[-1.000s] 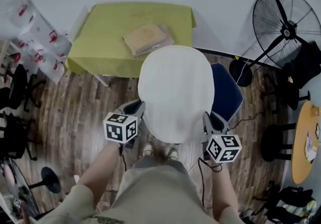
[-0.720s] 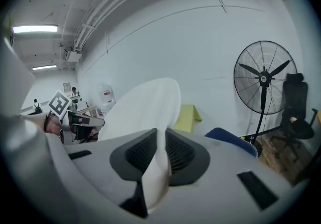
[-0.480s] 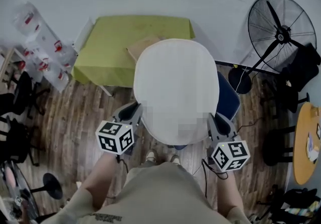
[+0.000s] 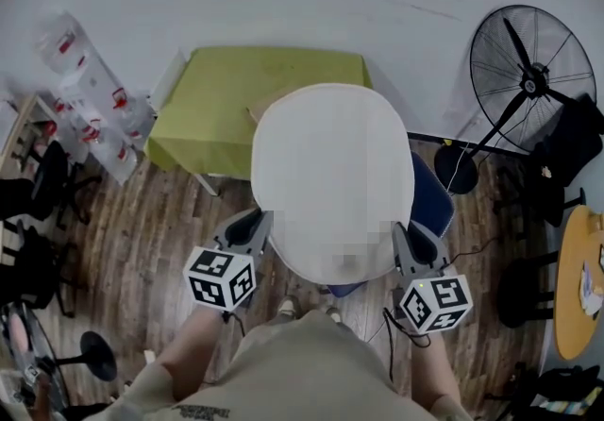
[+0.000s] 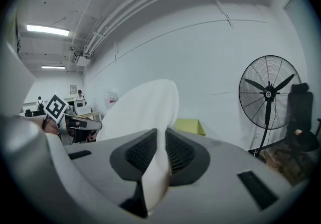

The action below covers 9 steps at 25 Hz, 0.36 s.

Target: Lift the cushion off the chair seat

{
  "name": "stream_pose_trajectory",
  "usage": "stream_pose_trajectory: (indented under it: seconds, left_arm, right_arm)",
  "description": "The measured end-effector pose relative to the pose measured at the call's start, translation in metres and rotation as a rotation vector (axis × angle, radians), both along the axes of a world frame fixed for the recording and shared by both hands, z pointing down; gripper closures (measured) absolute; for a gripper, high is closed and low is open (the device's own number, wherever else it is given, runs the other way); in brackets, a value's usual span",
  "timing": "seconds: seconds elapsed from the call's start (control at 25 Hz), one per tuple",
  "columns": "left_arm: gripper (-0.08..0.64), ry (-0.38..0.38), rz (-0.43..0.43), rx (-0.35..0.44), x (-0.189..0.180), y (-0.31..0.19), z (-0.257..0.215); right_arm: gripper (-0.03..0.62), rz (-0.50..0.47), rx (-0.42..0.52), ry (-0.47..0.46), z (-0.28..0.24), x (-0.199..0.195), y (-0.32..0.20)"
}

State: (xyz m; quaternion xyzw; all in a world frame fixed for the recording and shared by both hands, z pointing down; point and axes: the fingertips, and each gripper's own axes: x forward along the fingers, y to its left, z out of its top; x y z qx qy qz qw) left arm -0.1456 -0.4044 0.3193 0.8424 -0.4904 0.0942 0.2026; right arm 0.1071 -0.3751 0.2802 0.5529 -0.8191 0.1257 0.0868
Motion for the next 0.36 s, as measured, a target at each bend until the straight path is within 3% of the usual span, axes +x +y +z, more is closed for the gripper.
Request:
stream_pose_trajectory:
  seconds: [0.36]
  left_arm:
    - [0.497,0.029,0.003,-0.005,-0.008,-0.009,-0.003]
  right_arm:
    - [0.518,-0.009,0.014,0.020,-0.007,-0.007,-0.012]
